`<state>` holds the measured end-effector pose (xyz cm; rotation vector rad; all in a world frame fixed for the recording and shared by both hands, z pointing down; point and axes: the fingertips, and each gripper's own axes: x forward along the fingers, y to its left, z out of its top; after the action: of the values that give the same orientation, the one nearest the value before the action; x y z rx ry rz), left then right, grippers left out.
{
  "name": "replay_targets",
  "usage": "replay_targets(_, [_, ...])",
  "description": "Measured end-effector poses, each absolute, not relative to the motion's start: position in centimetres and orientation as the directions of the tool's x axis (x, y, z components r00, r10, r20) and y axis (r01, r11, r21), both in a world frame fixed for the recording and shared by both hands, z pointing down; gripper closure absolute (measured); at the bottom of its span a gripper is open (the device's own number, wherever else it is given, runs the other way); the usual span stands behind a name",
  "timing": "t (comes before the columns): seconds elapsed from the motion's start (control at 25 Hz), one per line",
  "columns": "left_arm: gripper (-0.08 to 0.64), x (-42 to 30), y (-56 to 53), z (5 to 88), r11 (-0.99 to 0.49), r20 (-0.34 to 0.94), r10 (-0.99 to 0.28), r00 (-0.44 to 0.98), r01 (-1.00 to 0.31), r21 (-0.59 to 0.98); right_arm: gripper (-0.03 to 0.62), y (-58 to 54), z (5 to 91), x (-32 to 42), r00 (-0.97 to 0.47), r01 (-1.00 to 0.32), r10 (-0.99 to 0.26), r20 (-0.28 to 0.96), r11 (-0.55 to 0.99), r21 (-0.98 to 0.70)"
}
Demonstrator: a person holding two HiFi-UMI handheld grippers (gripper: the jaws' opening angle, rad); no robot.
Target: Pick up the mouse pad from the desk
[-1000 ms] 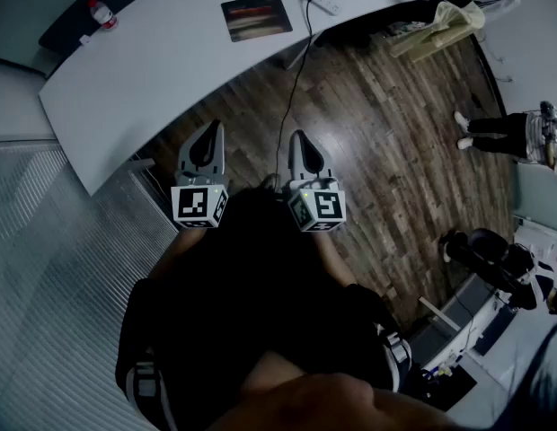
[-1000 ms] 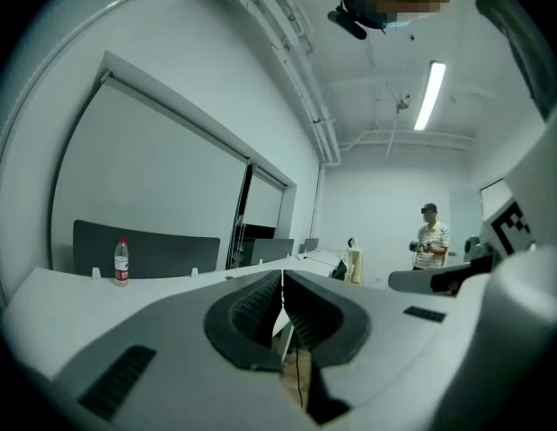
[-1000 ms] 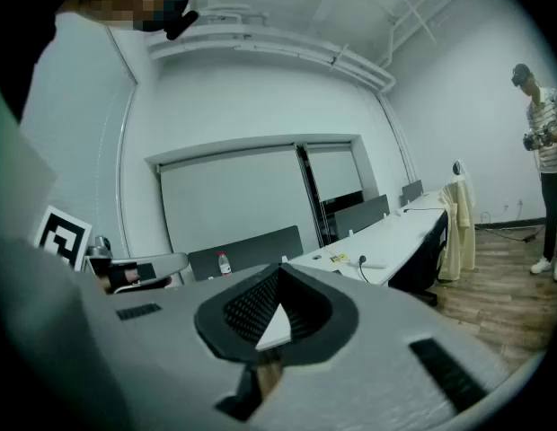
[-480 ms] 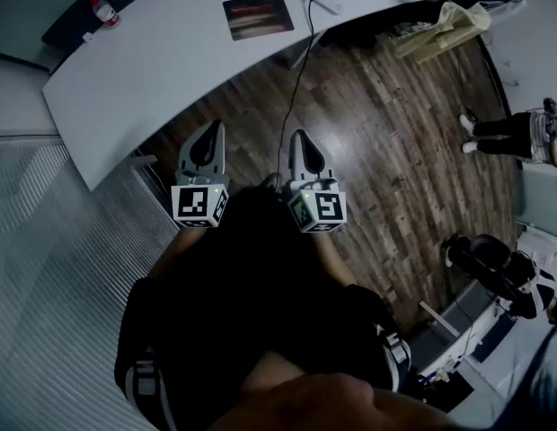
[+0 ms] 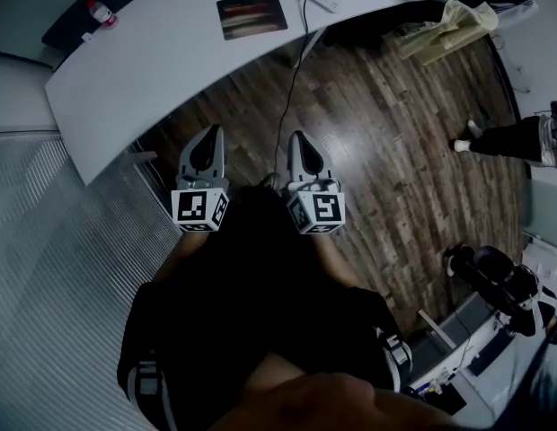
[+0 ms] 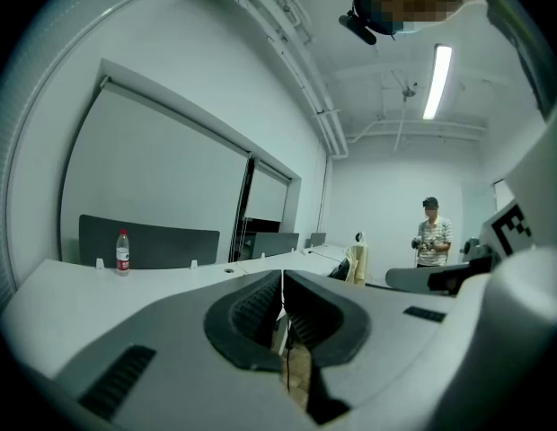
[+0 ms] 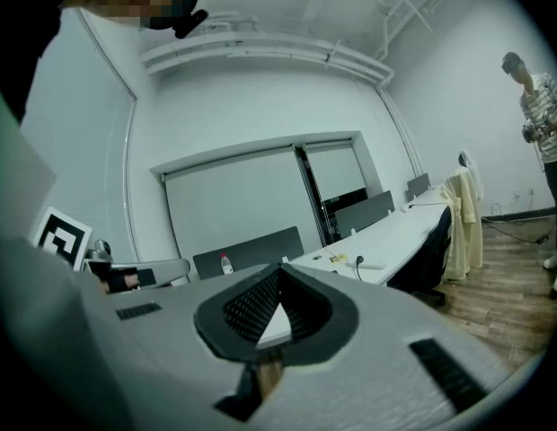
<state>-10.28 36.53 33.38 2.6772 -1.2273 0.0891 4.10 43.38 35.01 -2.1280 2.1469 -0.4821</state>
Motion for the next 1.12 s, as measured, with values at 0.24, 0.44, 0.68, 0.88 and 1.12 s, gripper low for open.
replay_targets(0.24, [0.554,-7.8,37.6,33.3,-0.609,0.126,-0.771,0.625,-0.780,0.144,0.592,44.0,35.0,6.8,-0.085,-0.963,-0.985,0.148,0.043,-0.267])
replay_targets(0.44, [0.554,-6.8,37.0,34.3,-0.598,0.145,-0.775,0.615,-0.788,0.148,0.592,43.0,35.9,8.3,-0.093,-0.961,-0.982,0.162,0.047,-0.271])
replay_targets(0.68, [0.554,-5.2,34.4,35.3,-0.617,0.149,-0.758,0.635,-0.772,0.154,0.591,40.3,36.7,9.3,-0.086,-0.959,-0.982,0.171,0.035,-0.282])
replay_targets(0.88, [0.554,-4.0,30.1,36.1,-0.638,0.153,-0.737,0.659,-0.752,0.166,0.591,36.5,37.0,10.0,-0.064,-0.963,-0.984,0.165,0.018,-0.270])
replay_targets(1.12, [0.554,-3.1,23.1,36.2,-0.653,0.160,-0.718,0.677,-0.735,0.180,0.591,30.1,36.6,10.1,-0.060,-0.967,-0.984,0.170,0.015,-0.254])
